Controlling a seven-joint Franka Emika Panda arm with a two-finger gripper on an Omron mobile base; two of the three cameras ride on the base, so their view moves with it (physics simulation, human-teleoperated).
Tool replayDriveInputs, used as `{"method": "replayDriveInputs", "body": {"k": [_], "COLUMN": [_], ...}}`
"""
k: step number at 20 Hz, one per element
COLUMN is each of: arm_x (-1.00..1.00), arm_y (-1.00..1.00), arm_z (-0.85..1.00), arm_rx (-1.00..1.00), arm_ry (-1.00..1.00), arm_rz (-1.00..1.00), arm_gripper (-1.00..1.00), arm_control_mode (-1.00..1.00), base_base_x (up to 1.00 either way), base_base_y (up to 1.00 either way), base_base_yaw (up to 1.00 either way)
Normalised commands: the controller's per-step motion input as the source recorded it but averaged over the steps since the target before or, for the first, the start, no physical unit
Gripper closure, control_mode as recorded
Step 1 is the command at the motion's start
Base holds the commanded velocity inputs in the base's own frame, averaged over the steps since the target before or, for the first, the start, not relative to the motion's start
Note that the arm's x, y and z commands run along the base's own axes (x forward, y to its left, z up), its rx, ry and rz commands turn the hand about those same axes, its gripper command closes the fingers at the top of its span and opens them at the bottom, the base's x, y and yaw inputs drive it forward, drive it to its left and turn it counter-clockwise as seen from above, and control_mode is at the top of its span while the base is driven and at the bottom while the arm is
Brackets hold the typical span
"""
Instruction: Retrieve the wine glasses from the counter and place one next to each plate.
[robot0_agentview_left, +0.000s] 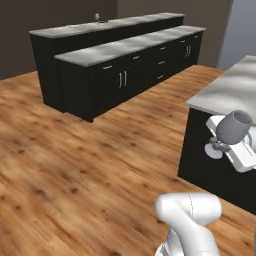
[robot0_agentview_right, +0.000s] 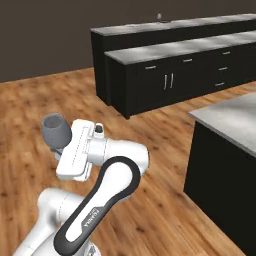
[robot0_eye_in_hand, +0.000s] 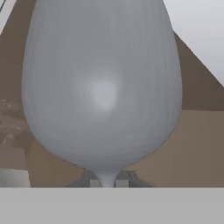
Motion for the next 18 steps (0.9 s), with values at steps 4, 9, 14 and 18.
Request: {"method": "replayDriveInputs", "body": {"k": [4,9,14,18], "arm_x": [0.00,0.00,0.00,0.00], "arm_y": [0.00,0.00,0.00,0.00], "arm_z": [0.00,0.00,0.00,0.00], "arm_rx": [0.00,0.00,0.00,0.00], "arm_ry": [0.00,0.00,0.00,0.00], "arm_rz": [0.00,0.00,0.00,0.00], "arm_gripper": [1.00,1.00,1.00,1.00], "arm_control_mode": [1.00,1.00,1.00,1.00], "base_base_x": [1.00,0.86,0.56,0.51], "base_base_y": [1.00,1.00,1.00,1.00], "base_base_yaw": [-0.52,-0.44,-0.33,-0.31]}}
